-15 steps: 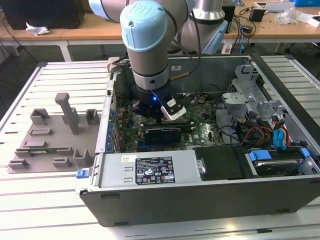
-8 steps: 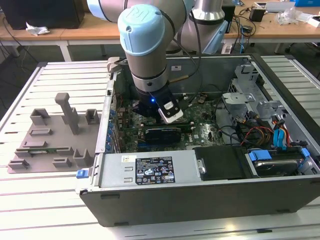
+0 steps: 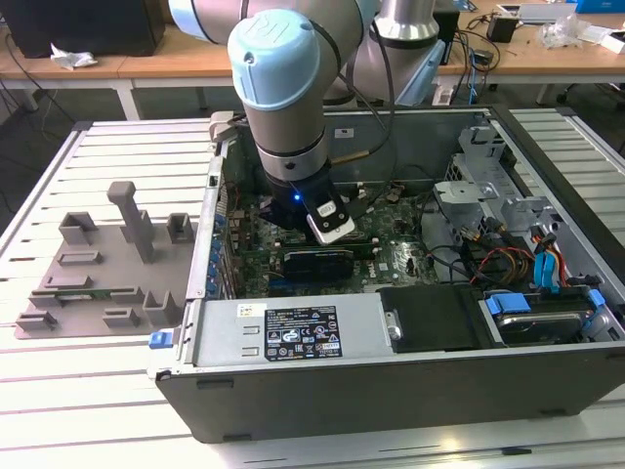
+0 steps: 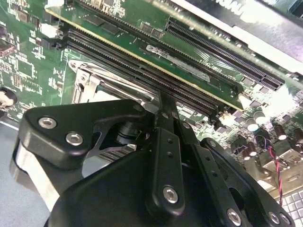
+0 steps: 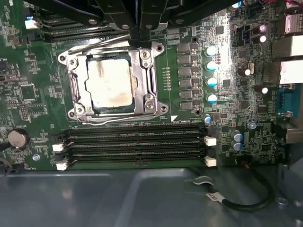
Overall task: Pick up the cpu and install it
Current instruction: 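Install the second cpu locking lever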
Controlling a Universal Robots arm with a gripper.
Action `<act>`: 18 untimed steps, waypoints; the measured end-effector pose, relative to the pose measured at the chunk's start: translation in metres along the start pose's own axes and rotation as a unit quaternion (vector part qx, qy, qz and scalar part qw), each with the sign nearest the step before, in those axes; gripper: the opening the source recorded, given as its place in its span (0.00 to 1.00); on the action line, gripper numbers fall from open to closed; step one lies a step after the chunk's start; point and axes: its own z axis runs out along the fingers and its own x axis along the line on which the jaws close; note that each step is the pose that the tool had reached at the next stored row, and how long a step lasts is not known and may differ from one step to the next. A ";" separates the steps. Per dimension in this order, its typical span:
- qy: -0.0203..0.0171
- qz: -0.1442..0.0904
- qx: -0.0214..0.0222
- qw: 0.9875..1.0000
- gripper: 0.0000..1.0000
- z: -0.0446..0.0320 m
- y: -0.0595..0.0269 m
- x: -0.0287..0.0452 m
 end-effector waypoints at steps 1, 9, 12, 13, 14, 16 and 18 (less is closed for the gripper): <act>0.000 0.002 0.000 1.000 0.11 -0.0001 -0.0003 -0.0001; -0.003 0.016 -0.006 1.000 0.11 -0.0010 -0.0053 -0.0006; -0.001 0.018 -0.025 1.000 0.11 -0.0012 -0.0069 0.0000; 0.000 0.019 -0.033 0.999 0.11 -0.0010 -0.0073 0.0009; 0.000 0.020 -0.036 0.999 0.11 -0.0004 -0.0080 0.0016; 0.000 0.020 -0.036 0.999 0.11 -0.0005 -0.0103 0.0016; 0.000 0.021 -0.036 0.999 0.11 -0.0010 -0.0131 0.0015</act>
